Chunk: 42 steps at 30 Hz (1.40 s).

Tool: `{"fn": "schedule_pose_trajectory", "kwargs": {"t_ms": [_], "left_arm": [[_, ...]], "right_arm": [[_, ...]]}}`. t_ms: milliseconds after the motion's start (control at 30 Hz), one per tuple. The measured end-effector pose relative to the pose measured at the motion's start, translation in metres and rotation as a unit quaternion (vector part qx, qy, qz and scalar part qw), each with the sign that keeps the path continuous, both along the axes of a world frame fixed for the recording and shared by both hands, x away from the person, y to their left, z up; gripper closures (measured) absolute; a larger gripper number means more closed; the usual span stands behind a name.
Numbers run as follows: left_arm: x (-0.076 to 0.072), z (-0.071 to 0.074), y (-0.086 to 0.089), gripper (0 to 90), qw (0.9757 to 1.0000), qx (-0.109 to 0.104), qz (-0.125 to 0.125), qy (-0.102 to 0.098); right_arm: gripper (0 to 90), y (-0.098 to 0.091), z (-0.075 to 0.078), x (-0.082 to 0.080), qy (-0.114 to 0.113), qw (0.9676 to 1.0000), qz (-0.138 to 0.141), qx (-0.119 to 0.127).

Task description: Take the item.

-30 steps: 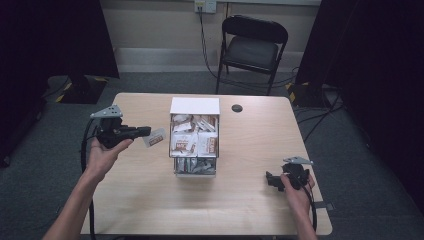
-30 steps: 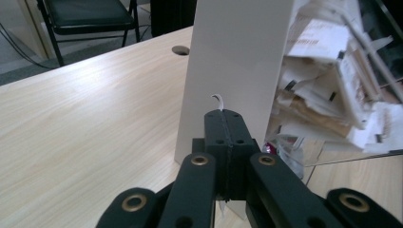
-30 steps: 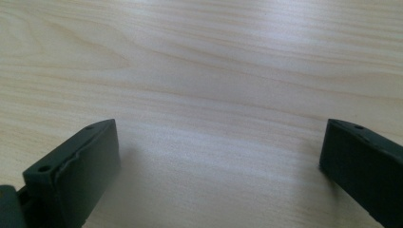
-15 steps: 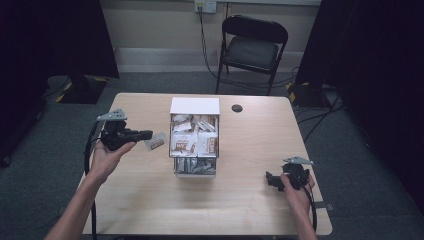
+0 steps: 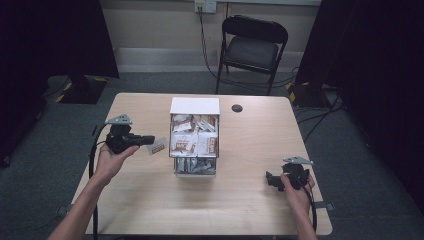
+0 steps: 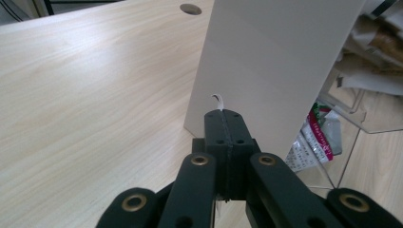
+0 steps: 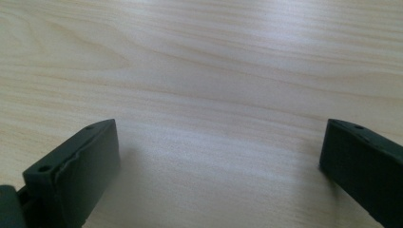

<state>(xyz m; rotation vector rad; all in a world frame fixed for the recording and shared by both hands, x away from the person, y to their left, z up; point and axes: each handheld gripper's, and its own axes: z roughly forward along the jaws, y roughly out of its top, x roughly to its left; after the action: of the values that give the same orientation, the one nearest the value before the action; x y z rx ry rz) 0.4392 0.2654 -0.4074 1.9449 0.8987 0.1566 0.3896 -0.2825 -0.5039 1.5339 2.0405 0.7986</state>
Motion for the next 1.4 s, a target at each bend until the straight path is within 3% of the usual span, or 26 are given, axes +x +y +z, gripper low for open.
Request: {"fn": "schedule_pose_trajectory", "kwargs": {"t_ms": [233, 467, 867, 1200, 1400], "left_arm": [[0.003, -0.009, -0.009, 90.0, 0.9998, 0.015, -0.005, 0.011], [0.007, -0.027, -0.017, 90.0, 0.9992, 0.03, -0.012, 0.026], [0.009, -0.047, -0.034, 90.0, 0.9959, 0.073, -0.03, 0.044], [0.011, -0.056, -0.036, 90.0, 0.9944, 0.093, -0.021, 0.046], [0.013, -0.06, -0.033, 90.0, 0.9946, 0.09, -0.012, 0.05]], "right_arm": [[0.0, 0.0, 0.0, 0.0, 0.0, 1.0, 0.0, 0.0], [0.0, 0.0, 0.0, 0.0, 0.0, 1.0, 0.0, 0.0], [0.0, 0.0, 0.0, 0.0, 0.0, 1.0, 0.0, 0.001], [0.0, 0.0, 0.0, 0.0, 0.0, 1.0, 0.0, 0.0], [0.0, 0.0, 0.0, 0.0, 0.0, 1.0, 0.0, 0.001]]}}
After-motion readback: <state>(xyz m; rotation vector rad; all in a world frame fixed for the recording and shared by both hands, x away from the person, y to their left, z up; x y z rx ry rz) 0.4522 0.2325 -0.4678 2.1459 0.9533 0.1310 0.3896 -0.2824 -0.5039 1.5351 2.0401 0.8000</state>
